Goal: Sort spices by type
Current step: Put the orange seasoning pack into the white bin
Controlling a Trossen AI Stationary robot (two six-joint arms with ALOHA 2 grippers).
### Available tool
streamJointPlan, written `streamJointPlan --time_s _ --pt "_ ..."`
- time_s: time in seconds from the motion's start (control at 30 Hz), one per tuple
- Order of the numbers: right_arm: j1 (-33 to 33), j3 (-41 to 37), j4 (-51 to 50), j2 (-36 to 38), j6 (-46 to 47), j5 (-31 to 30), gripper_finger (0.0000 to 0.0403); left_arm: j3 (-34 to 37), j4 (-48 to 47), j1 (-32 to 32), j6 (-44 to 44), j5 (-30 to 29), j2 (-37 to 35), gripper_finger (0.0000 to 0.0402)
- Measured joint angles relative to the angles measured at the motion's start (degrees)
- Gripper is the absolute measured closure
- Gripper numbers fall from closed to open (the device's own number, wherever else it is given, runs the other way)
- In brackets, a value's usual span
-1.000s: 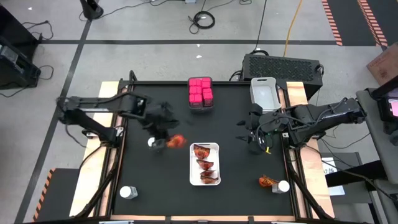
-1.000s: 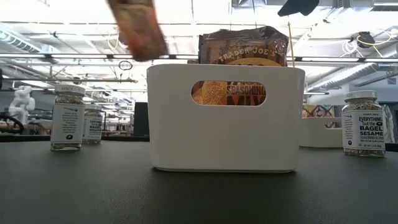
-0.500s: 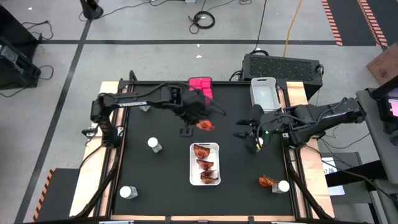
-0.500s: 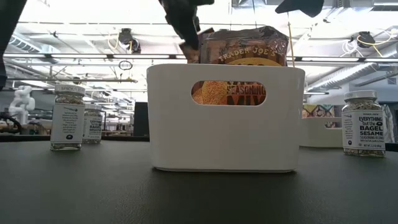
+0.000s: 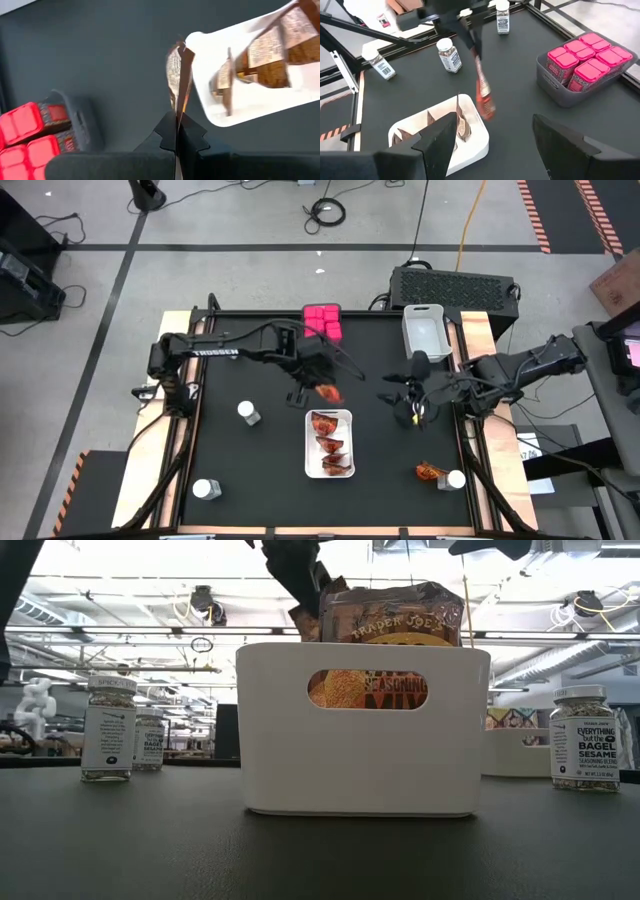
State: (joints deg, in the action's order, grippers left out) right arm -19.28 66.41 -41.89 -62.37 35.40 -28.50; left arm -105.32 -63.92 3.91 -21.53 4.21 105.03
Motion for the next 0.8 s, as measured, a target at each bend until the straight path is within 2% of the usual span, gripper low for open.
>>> streamJointPlan --time_s 0.8 --pt "-4.2 0.0 -0.2 0.0 -2.5 -1.7 0.0149 0.0 -2.0 -7.5 13.8 0.1 0.6 0.0402"
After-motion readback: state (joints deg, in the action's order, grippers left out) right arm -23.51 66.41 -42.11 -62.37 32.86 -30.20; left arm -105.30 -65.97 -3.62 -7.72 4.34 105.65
